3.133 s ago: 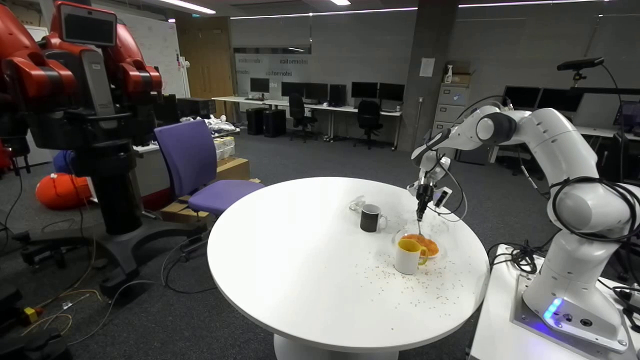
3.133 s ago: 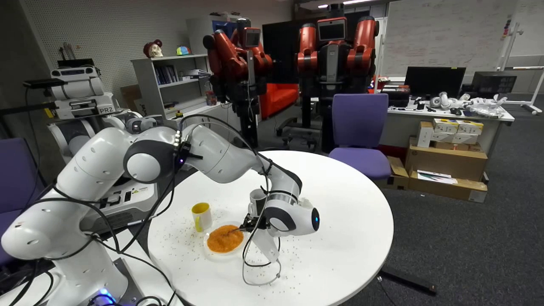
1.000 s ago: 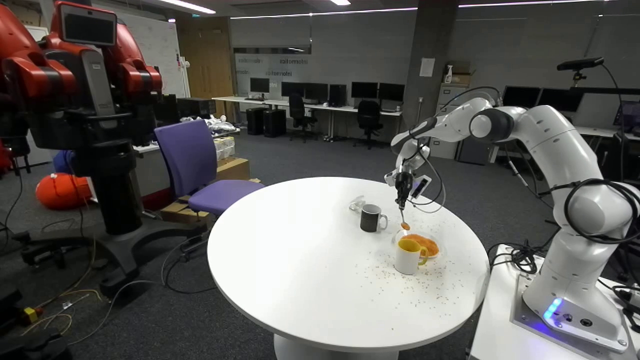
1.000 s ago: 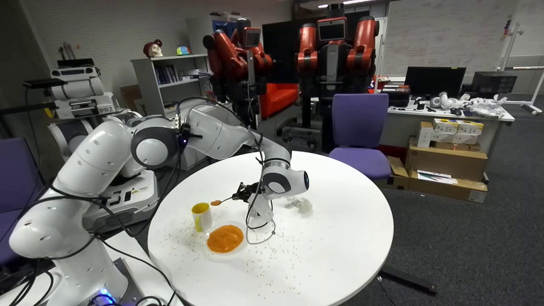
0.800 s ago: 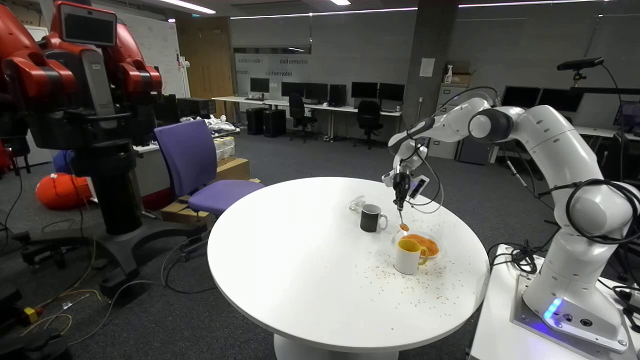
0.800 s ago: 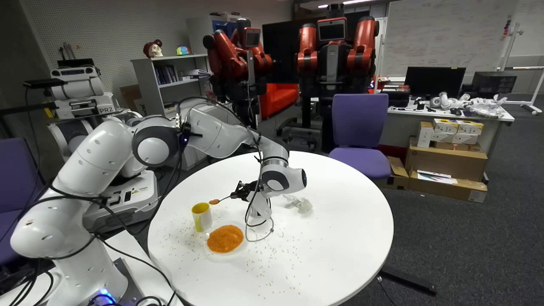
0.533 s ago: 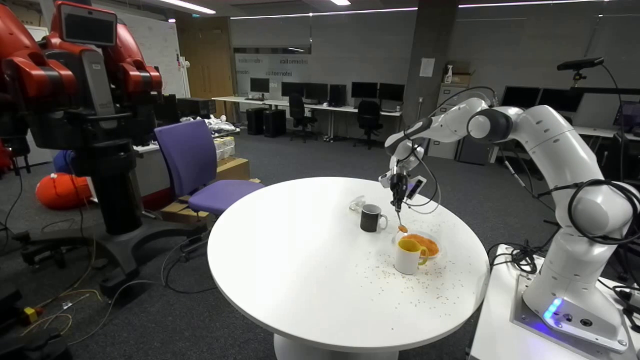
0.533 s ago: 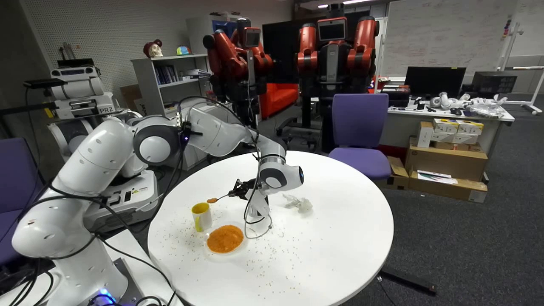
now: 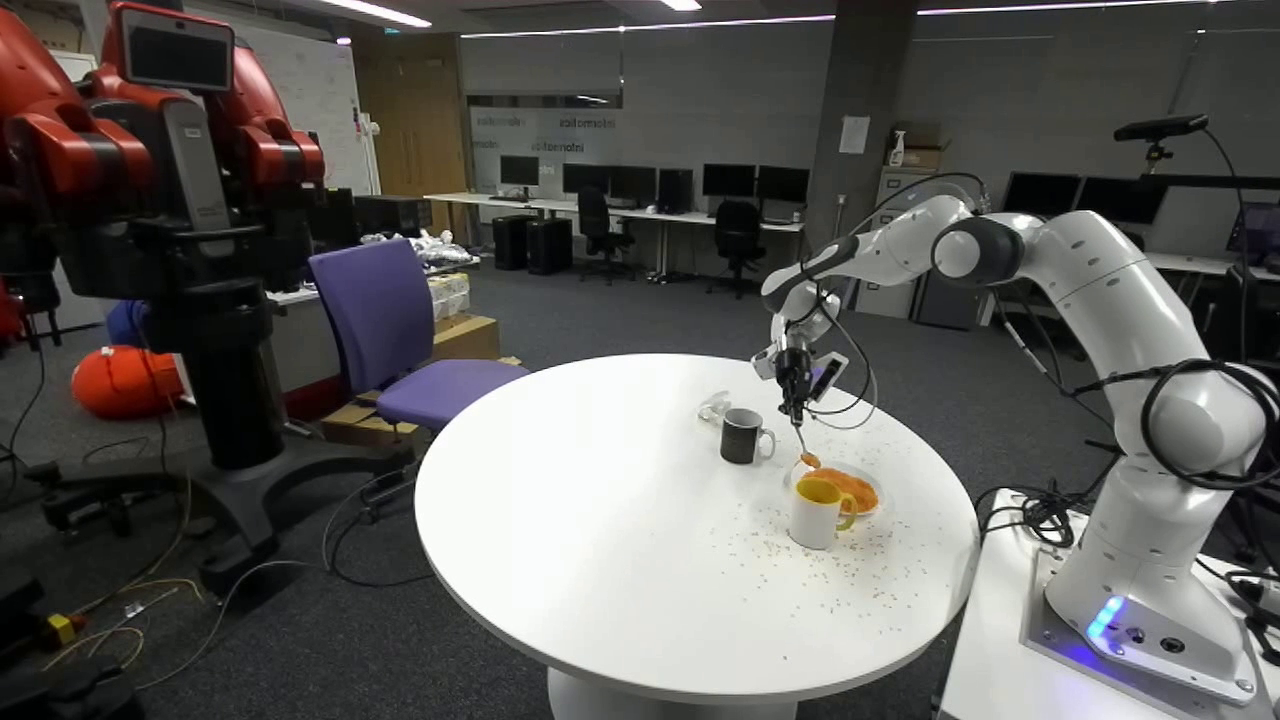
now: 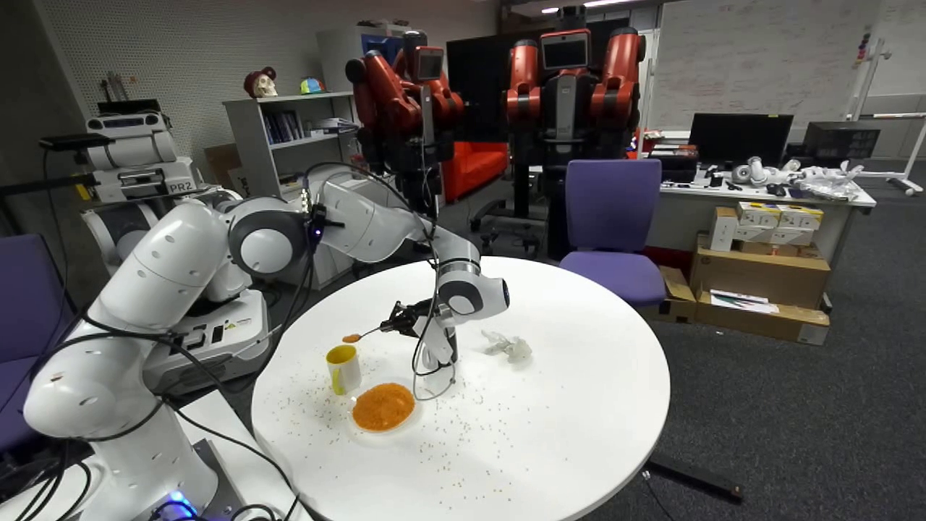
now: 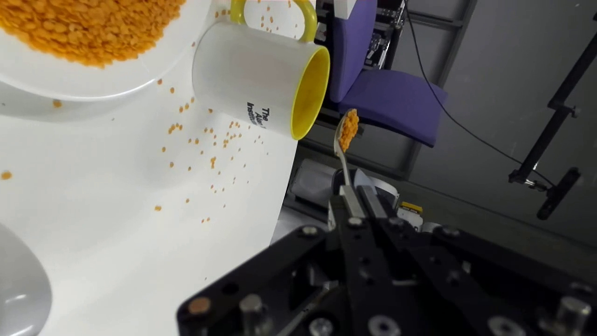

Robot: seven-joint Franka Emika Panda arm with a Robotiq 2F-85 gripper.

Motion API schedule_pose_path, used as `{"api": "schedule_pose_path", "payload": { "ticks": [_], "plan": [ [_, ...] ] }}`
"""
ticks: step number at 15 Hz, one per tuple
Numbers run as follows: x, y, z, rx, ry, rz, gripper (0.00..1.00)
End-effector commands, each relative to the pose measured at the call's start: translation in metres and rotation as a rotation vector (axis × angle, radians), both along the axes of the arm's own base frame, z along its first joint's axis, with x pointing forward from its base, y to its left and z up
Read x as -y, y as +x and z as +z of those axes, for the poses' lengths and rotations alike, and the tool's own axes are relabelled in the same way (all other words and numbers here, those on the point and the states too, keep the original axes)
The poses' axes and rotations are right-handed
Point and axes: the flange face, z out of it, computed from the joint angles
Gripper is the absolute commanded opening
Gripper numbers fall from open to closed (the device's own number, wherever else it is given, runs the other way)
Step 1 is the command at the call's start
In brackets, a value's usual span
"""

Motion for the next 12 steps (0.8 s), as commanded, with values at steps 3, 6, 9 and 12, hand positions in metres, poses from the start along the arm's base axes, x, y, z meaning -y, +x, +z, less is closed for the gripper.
{"api": "schedule_pose_path", "payload": {
  "ticks": [3,6,9,12],
  "plan": [
    [-0.012,-0.012,0.022,-0.048,-0.018,0.065,0.01],
    [-0.016,-0.015,0.022,-0.056,-0.039,0.092,0.01],
    [-0.024,-0.017,0.019,-0.067,-0.053,0.121,0.01],
    [-0.030,-0.018,0.014,-0.076,-0.061,0.140,0.01]
  ]
}}
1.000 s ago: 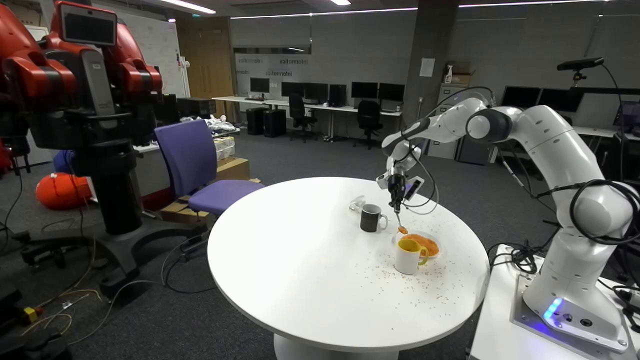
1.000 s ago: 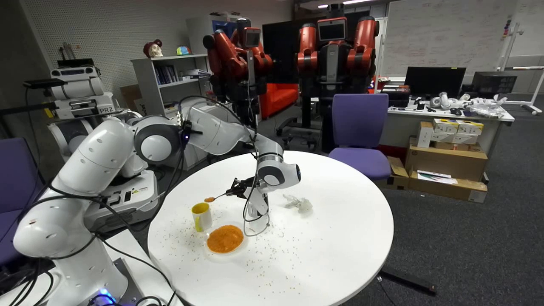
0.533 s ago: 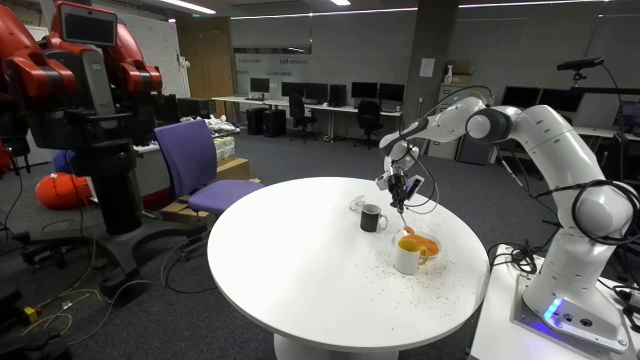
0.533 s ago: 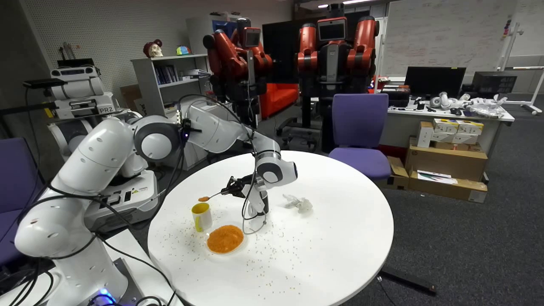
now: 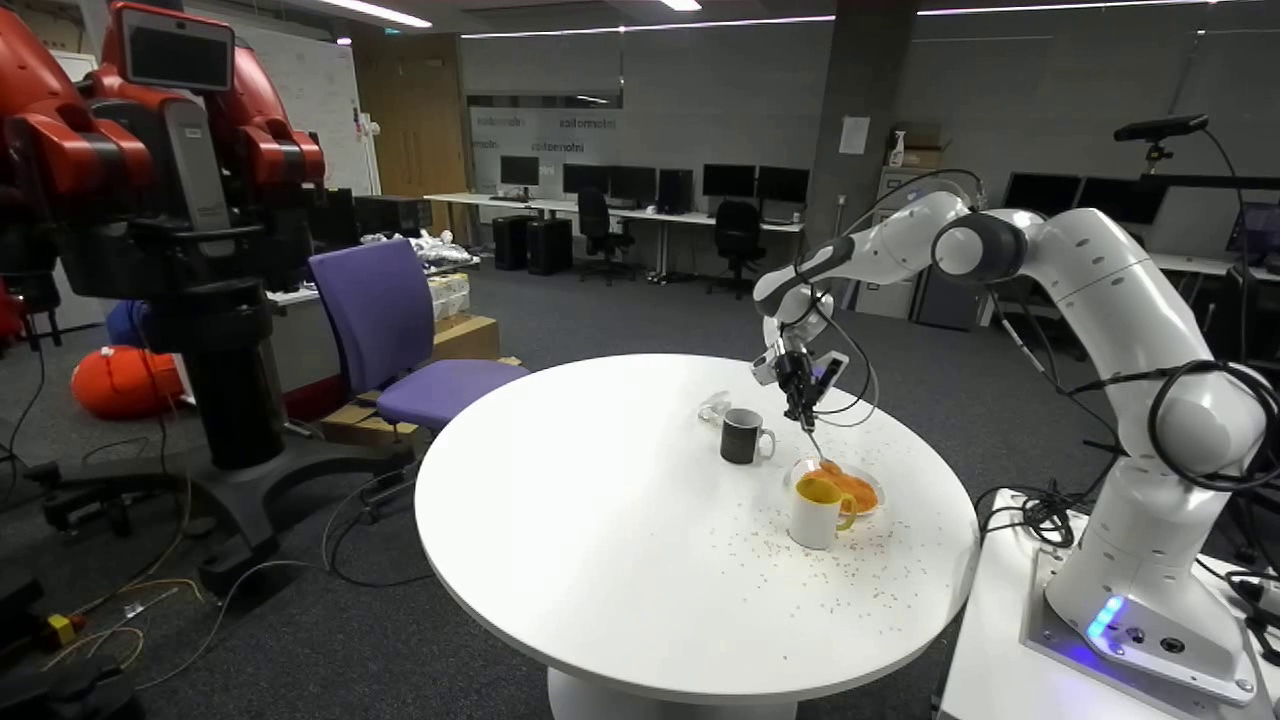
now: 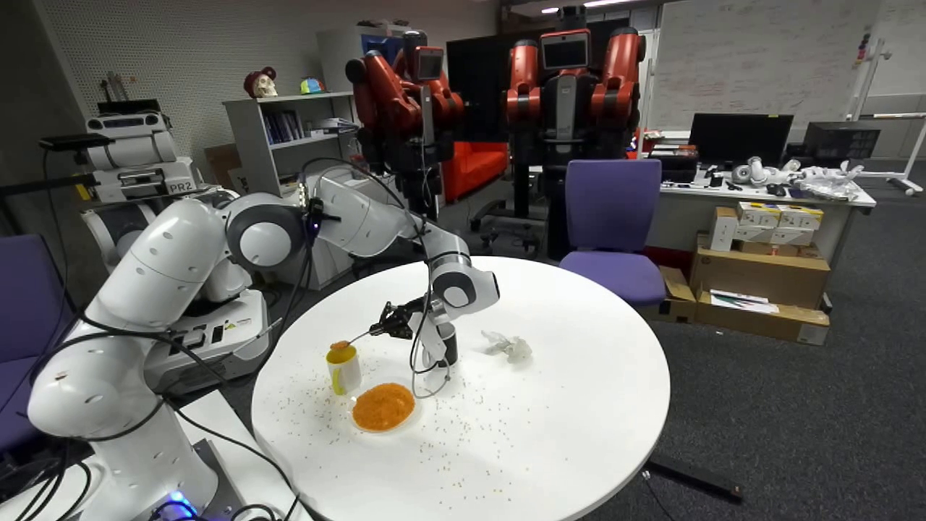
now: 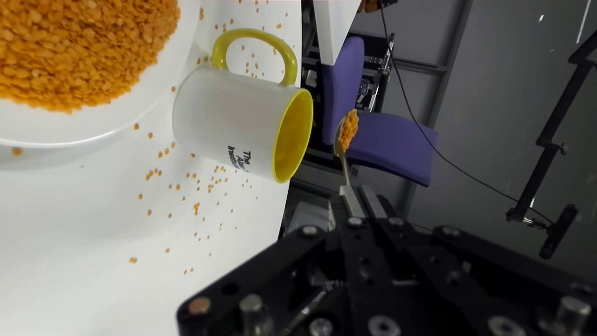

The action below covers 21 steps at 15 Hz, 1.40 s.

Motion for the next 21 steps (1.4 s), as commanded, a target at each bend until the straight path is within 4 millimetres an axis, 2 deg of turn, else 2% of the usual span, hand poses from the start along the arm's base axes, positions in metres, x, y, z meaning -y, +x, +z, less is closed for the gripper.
{"api": "schedule_pose_path", "payload": {
  "ticks": [1,15,21],
  "plan": [
    [-0.009,-0.009,0.010,-0.032,-0.018,0.024,0.01],
    [-0.018,-0.006,0.005,-0.004,-0.072,0.037,0.01],
    [-0.026,0.003,0.000,0.046,-0.116,0.020,0.01]
  ]
}}
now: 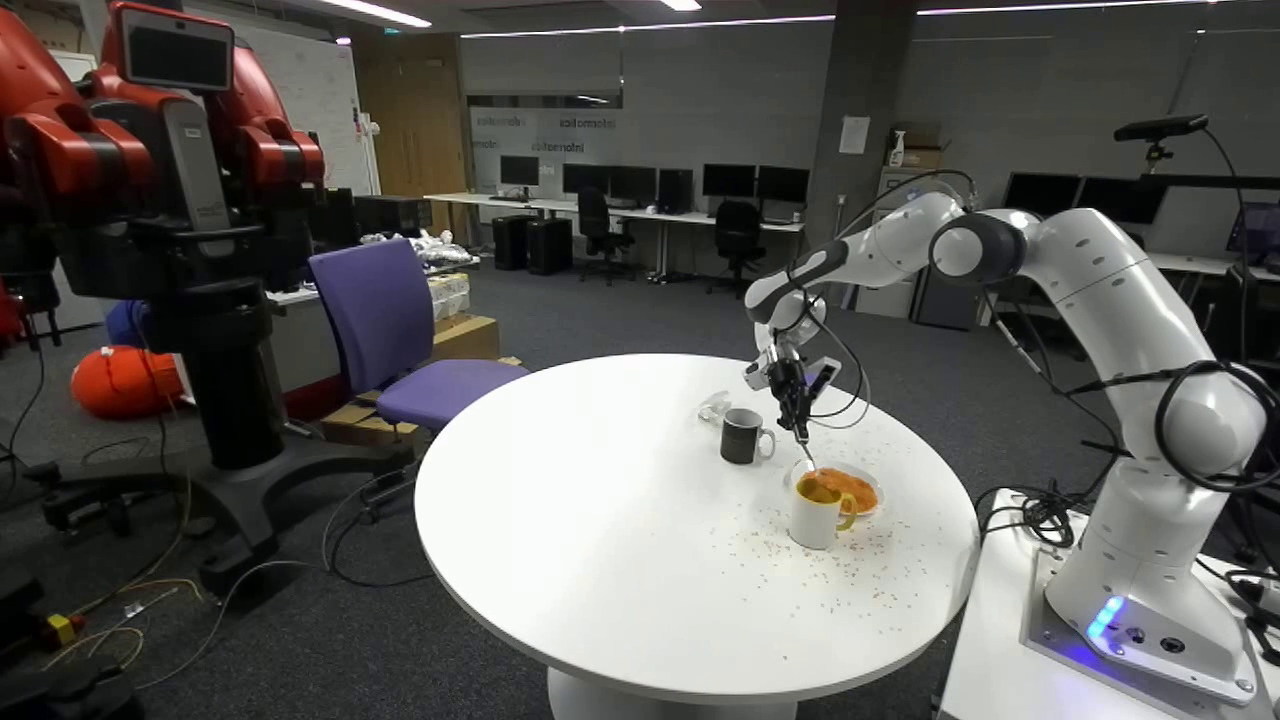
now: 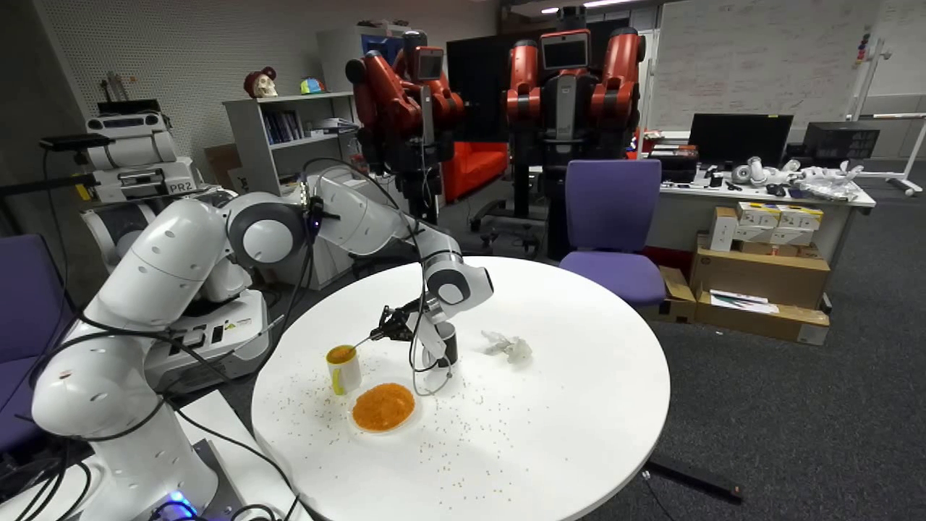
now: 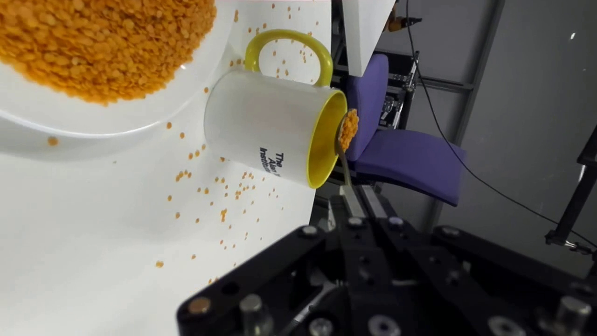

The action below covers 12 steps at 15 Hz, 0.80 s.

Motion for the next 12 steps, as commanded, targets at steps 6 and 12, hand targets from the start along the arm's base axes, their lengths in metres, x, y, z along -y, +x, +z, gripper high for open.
{"api": "schedule_pose_path", "payload": {
  "ticks": [6,12],
  "plan": [
    [-0.015,-0.002,0.011,0.034,-0.057,-0.023,0.01],
    [-0.023,-0.004,0.022,0.085,-0.092,-0.003,0.01]
  ]
}}
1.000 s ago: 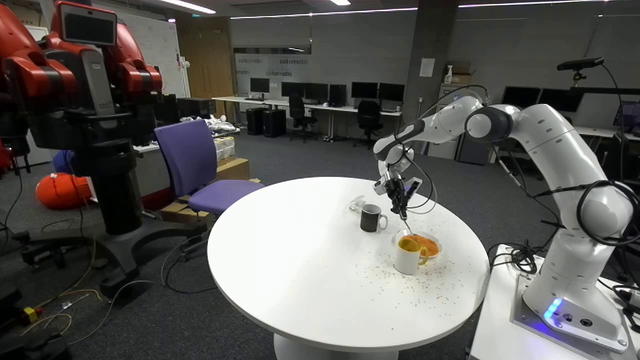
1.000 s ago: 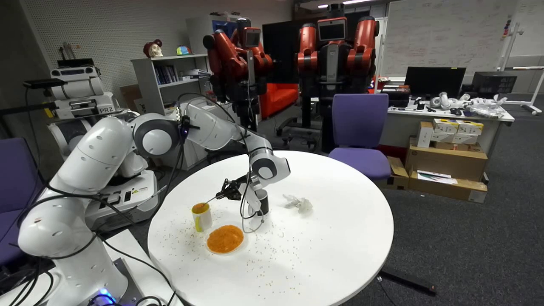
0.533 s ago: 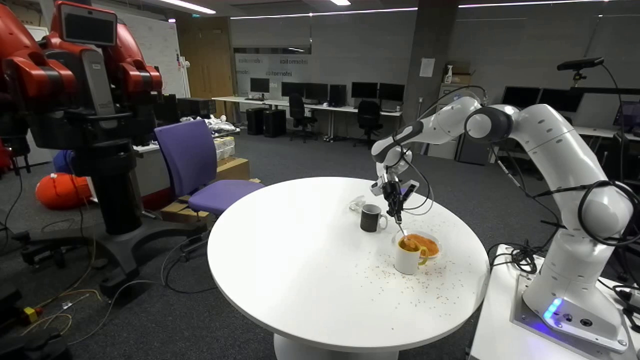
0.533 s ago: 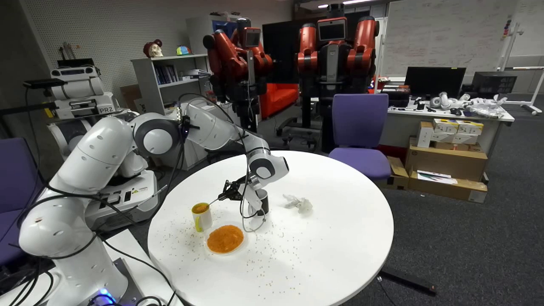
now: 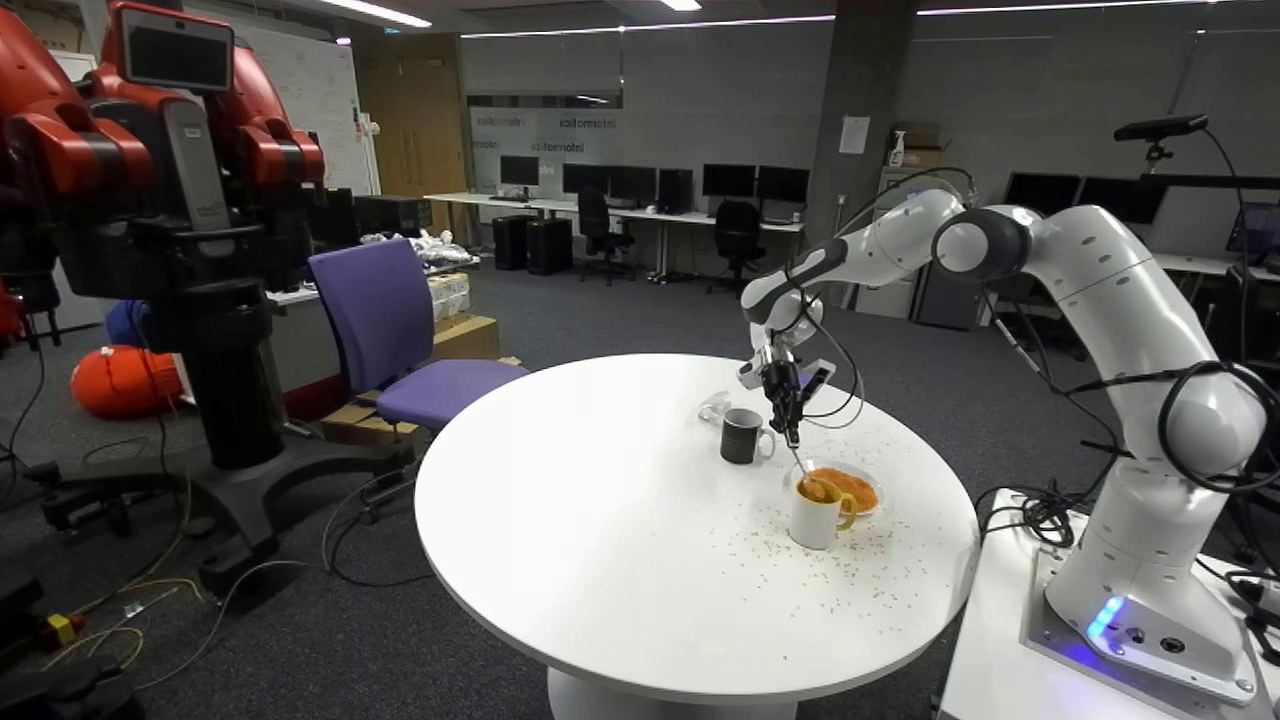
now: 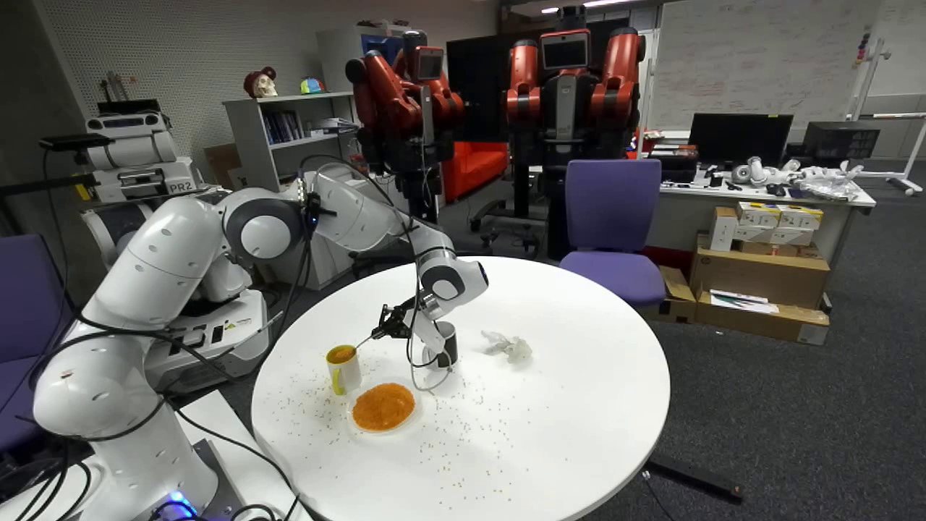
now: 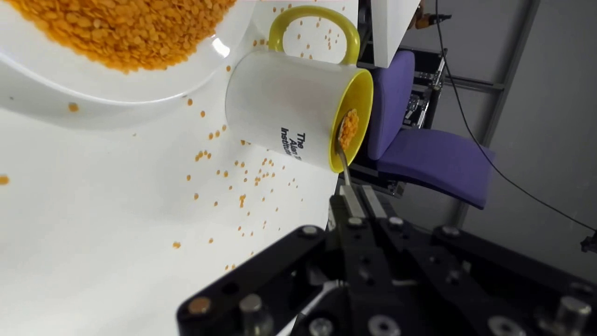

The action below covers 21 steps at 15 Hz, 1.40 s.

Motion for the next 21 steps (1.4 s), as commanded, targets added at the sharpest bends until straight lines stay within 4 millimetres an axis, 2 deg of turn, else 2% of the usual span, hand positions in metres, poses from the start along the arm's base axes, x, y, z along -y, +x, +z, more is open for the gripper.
{"api": "schedule_pose_path", "payload": {
  "ticks": [1,21],
  "plan": [
    [-0.009,-0.012,0.022,0.040,-0.052,0.006,0.01],
    [-0.044,-0.041,0.070,0.194,-0.210,0.113,0.01]
  ]
}}
